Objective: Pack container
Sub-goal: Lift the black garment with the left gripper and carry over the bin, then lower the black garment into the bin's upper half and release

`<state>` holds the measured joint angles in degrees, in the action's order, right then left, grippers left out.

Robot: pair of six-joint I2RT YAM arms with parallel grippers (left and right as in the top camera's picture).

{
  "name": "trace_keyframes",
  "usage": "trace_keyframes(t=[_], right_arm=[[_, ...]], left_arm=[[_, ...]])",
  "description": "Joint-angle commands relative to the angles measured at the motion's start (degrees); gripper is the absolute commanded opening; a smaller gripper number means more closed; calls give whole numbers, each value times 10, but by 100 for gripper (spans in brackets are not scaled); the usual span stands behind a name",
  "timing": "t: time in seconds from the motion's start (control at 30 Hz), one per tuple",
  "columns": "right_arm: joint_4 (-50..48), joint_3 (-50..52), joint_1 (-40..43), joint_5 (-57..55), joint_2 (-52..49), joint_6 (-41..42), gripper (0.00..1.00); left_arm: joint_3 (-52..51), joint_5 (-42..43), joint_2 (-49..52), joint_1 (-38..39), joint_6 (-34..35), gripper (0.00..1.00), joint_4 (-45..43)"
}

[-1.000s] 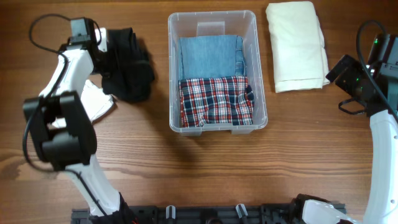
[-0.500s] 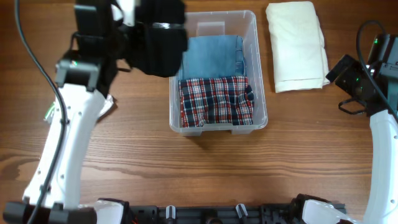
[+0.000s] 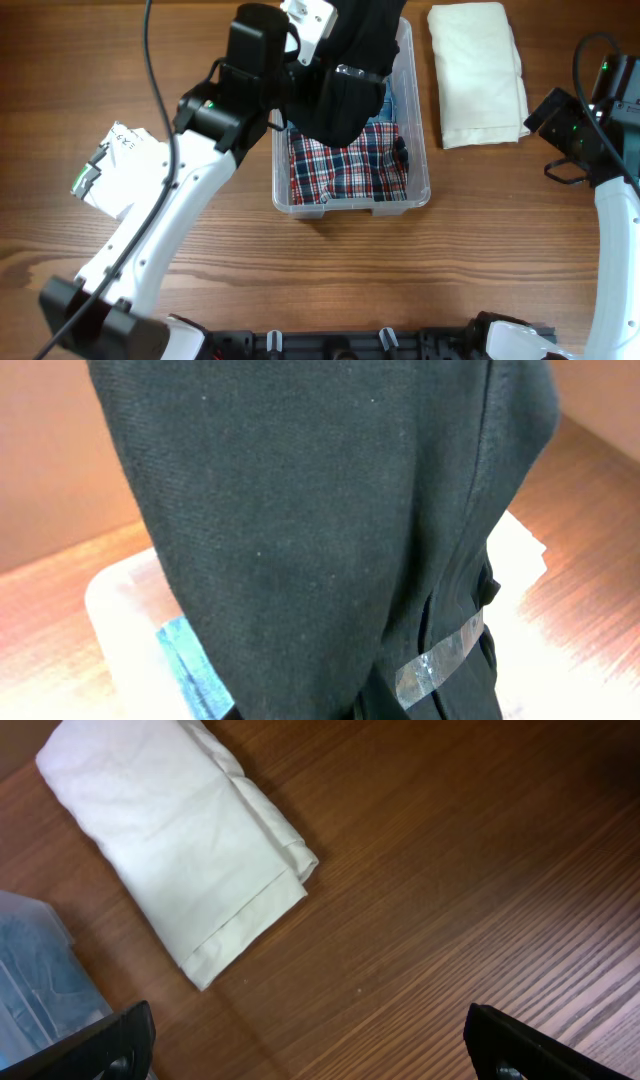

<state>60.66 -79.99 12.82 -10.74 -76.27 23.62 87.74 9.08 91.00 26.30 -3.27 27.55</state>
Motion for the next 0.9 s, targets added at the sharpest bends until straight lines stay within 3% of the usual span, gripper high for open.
trace_keyframes(t=[0.0, 0.3, 0.87], right_arm=[[-1, -2, 1, -4, -5, 4, 100], [-1, -2, 1, -4, -5, 4, 100], [-1, -2, 1, -4, -5, 4, 100]], left_arm=[[7, 5, 41, -2, 118, 4, -40], [6, 1, 105, -3, 278, 4, -56], [5, 5, 242, -2, 282, 4, -16]])
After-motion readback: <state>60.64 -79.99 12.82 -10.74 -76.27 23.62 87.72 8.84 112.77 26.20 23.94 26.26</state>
